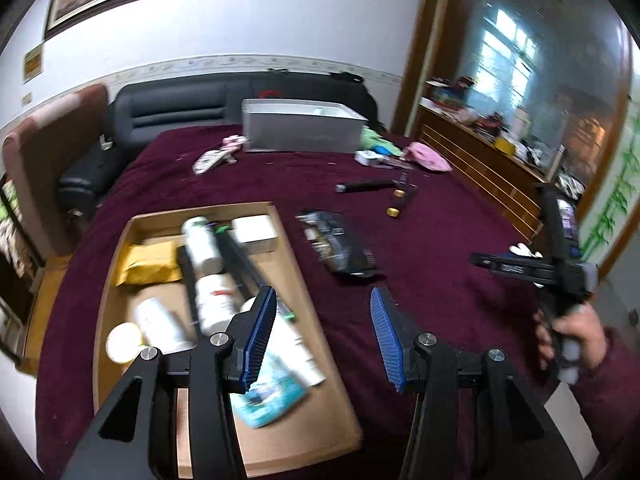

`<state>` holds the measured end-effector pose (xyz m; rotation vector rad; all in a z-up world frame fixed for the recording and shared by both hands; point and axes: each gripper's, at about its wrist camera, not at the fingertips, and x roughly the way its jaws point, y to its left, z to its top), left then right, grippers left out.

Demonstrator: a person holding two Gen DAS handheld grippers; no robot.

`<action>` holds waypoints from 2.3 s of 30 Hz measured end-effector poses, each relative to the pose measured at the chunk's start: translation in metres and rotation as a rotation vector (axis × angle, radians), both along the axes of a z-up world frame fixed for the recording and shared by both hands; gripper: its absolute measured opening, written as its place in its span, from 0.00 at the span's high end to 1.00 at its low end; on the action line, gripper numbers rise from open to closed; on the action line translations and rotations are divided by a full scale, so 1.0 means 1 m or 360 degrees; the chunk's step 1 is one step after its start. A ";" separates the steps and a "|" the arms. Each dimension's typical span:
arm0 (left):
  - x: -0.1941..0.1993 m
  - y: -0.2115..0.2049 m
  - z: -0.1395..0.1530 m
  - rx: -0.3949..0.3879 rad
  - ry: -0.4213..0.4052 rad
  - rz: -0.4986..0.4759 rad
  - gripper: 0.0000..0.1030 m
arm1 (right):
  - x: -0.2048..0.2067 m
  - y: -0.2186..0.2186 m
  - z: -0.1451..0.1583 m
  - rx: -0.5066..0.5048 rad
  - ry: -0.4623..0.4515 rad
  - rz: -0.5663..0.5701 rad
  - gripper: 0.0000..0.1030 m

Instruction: Organize objects

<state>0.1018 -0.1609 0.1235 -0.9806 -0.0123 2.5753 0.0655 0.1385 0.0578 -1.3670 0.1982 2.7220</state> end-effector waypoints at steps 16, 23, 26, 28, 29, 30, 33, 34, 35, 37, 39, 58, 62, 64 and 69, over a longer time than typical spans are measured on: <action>-0.018 0.114 -0.005 -0.0075 -0.0092 -0.0204 0.58 | -0.035 0.032 -0.047 0.0151 -0.0057 -0.0004 0.12; -0.032 0.145 -0.033 -0.0147 -0.0169 -0.0250 0.58 | -0.028 0.041 -0.048 0.0117 -0.0045 -0.0062 0.00; -0.038 0.156 -0.046 -0.0199 -0.0200 -0.0262 0.58 | -0.027 0.041 -0.048 0.0117 -0.0043 -0.0065 0.00; -0.043 0.164 -0.055 -0.0245 -0.0211 -0.0267 0.58 | -0.028 0.040 -0.049 0.0117 -0.0044 -0.0064 0.00; -0.045 0.166 -0.060 -0.0266 -0.0219 -0.0262 0.58 | -0.028 0.040 -0.050 0.0117 -0.0044 -0.0064 0.00; -0.049 0.171 -0.067 -0.0289 -0.0244 -0.0257 0.58 | -0.028 0.040 -0.050 0.0117 -0.0044 -0.0064 0.00; -0.053 0.183 -0.084 -0.0338 -0.0285 -0.0258 0.58 | -0.028 0.040 -0.049 0.0117 -0.0044 -0.0064 0.00; -0.054 0.186 -0.089 -0.0355 -0.0295 -0.0250 0.58 | -0.028 0.040 -0.049 0.0117 -0.0043 -0.0064 0.00; -0.054 0.187 -0.094 -0.0349 -0.0315 -0.0248 0.58 | -0.028 0.040 -0.049 0.0117 -0.0043 -0.0064 0.00; -0.054 0.189 -0.101 -0.0344 -0.0332 -0.0245 0.58 | -0.028 0.040 -0.049 0.0117 -0.0043 -0.0064 0.00; -0.052 0.192 -0.101 -0.0406 -0.0275 -0.0252 0.58 | -0.028 0.040 -0.049 0.0117 -0.0043 -0.0064 0.00; -0.057 0.212 -0.111 -0.0431 -0.0313 -0.0477 0.02 | -0.029 0.040 -0.050 0.0116 -0.0042 -0.0063 0.00; -0.057 0.213 -0.111 -0.0431 -0.0311 -0.0480 0.02 | -0.029 0.040 -0.050 0.0116 -0.0042 -0.0063 0.00; -0.056 0.213 -0.111 -0.0430 -0.0309 -0.0484 0.02 | -0.029 0.040 -0.050 0.0116 -0.0042 -0.0063 0.00; -0.057 0.212 -0.111 -0.0405 -0.0312 -0.0498 0.02 | -0.029 0.040 -0.050 0.0116 -0.0042 -0.0062 0.00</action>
